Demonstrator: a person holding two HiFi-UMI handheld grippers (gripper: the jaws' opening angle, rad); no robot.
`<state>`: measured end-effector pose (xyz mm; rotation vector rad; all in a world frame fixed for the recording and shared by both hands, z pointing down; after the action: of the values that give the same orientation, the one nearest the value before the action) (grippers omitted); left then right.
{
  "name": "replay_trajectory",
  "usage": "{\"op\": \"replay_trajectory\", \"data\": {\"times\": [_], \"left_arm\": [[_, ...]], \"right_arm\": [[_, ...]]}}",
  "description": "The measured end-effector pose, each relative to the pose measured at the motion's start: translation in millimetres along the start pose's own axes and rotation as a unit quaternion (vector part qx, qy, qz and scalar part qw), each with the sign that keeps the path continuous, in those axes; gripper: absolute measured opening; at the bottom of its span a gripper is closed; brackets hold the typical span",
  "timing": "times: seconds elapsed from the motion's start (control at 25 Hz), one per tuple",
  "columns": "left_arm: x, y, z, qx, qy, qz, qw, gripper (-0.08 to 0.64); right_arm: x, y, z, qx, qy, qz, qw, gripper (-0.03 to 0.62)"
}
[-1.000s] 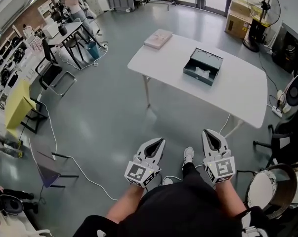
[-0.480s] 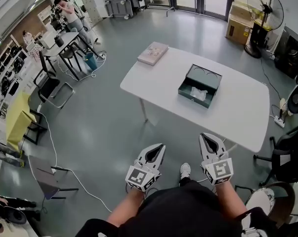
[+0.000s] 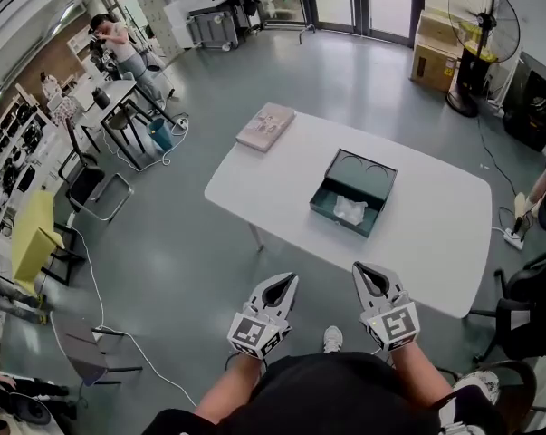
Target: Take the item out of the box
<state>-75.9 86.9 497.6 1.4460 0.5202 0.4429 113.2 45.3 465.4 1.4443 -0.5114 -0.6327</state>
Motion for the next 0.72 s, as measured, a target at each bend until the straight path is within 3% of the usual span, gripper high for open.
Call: {"op": "replay_trajectory", "data": {"times": [0.36,0.72], "left_arm": [[-22.8,-8.7,46.8,0.006,0.006,0.01,0.9999,0.012],[-77.4,-3.1,86.0,0.003,0.017,0.002,0.9999,0.012]], "right_arm": [[23.8,-9.7,35.0,0.011,-0.027,-0.062,0.998,0.006],[45.8,-0.4,92.3,-0.01,-0.019,-0.036,0.999,0.006]]}}
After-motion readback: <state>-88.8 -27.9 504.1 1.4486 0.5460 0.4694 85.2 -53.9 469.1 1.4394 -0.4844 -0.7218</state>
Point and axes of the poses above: the fingertips, and each gripper's own axes: z forward along the fingers, x to its right, y out of its underside, the point moved 5 cm from there along -z, backward along the fingers, and after that the axes turned 5 degrees about y, right-handed, at the moved point
